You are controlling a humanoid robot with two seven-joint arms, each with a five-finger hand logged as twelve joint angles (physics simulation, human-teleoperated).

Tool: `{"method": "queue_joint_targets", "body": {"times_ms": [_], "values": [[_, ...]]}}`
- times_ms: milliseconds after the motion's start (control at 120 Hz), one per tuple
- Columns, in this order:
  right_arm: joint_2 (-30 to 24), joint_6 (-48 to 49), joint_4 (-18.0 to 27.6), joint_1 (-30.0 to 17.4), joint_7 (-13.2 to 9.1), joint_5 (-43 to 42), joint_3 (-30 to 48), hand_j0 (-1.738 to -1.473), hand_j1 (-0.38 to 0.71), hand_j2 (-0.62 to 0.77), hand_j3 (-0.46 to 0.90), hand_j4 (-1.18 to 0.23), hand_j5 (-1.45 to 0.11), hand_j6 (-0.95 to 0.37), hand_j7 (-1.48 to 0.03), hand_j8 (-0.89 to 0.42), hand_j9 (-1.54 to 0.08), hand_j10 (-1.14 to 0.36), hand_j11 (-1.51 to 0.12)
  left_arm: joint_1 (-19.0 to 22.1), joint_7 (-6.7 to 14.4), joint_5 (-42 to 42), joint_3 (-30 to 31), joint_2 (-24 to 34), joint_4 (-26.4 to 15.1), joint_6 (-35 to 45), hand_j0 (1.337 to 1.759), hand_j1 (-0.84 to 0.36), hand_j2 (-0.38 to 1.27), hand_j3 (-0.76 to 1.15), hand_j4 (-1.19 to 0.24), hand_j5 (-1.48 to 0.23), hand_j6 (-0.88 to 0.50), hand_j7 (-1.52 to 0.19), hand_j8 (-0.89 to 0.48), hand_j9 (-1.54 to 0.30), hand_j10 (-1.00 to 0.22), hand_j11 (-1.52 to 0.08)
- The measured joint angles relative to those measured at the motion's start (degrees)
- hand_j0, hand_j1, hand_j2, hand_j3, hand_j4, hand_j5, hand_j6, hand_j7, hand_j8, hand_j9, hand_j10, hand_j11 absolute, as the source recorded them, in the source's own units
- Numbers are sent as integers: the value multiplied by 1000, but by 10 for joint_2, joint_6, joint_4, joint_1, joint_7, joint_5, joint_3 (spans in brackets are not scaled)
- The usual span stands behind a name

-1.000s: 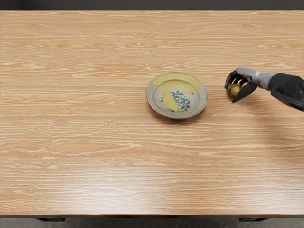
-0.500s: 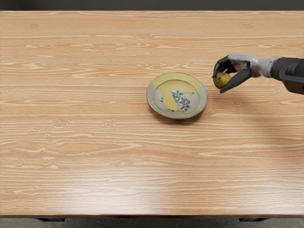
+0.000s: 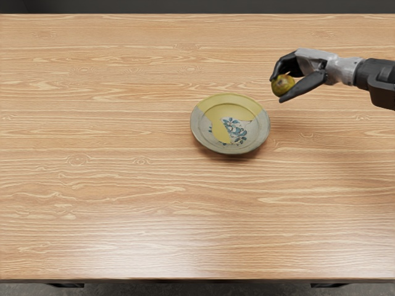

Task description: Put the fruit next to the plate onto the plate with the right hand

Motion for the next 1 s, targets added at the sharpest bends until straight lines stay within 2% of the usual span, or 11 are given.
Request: {"method": "queue_joint_targets", "body": {"times_ms": [617,1000], "values": [[88,0,4,-17,-3,11,-1,-1652,239,178,0,-758,-1018,-458,-999,-368,-1016,-402,-1029,0,0,0,0,0,0,0,1658,325,4,0,-21,-26,-21,-26,-21,-26,-21,-26],[121,0,2,-31,-8,8,-8,-1652,241,183,0,-759,-1017,-456,-999,-367,-1017,-404,-1031,0,0,0,0,0,0,0,1658,325,4,0,-21,-26,-21,-26,-21,-26,-21,-26]]}}
